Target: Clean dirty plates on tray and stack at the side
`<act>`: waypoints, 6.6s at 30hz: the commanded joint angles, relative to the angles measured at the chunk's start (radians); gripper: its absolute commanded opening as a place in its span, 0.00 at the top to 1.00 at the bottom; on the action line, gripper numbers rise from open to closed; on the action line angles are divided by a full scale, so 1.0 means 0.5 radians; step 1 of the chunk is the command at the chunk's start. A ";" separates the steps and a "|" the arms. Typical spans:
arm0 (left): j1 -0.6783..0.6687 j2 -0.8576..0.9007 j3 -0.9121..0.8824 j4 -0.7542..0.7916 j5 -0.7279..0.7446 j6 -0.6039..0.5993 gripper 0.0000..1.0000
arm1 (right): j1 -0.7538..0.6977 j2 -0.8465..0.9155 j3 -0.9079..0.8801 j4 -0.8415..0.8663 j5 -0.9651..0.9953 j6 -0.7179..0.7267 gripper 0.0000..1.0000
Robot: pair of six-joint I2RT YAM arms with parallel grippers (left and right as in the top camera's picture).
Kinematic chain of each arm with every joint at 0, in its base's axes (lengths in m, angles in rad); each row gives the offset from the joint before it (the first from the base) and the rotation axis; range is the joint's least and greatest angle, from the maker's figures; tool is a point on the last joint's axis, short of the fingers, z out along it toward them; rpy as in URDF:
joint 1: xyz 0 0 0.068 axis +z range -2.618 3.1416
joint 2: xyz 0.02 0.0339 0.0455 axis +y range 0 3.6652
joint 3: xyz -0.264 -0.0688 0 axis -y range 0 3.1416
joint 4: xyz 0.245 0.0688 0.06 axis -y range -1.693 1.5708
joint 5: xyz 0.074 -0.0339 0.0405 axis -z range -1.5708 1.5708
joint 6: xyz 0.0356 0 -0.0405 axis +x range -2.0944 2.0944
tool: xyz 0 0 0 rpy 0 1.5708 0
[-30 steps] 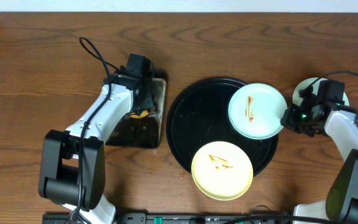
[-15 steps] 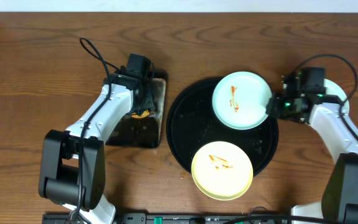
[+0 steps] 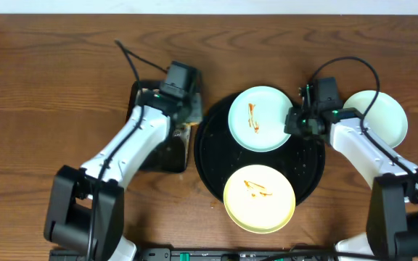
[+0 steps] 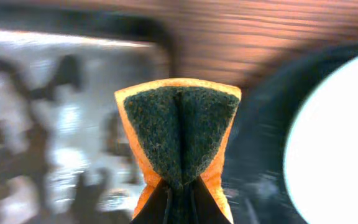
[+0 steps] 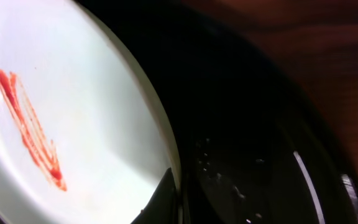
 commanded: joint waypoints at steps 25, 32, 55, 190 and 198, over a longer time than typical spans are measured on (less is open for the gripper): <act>-0.695 0.465 -0.006 0.755 0.402 -0.746 0.92 | 0.098 0.064 0.030 -0.072 -0.022 0.124 0.99; -0.665 0.546 -0.006 0.706 0.187 -0.737 0.92 | 0.098 0.064 0.030 -0.124 -0.021 0.153 0.99; -0.391 0.533 -0.004 0.245 0.109 -0.509 0.93 | 0.098 0.064 0.030 -0.174 -0.021 0.152 0.99; 0.439 0.018 0.006 -0.324 -0.145 -0.272 0.92 | -1.134 -0.230 0.163 -0.202 -0.181 -0.228 0.51; 0.439 0.018 0.006 -0.323 -0.145 -0.271 0.92 | -0.805 -0.229 0.163 -0.929 -0.694 -0.563 0.42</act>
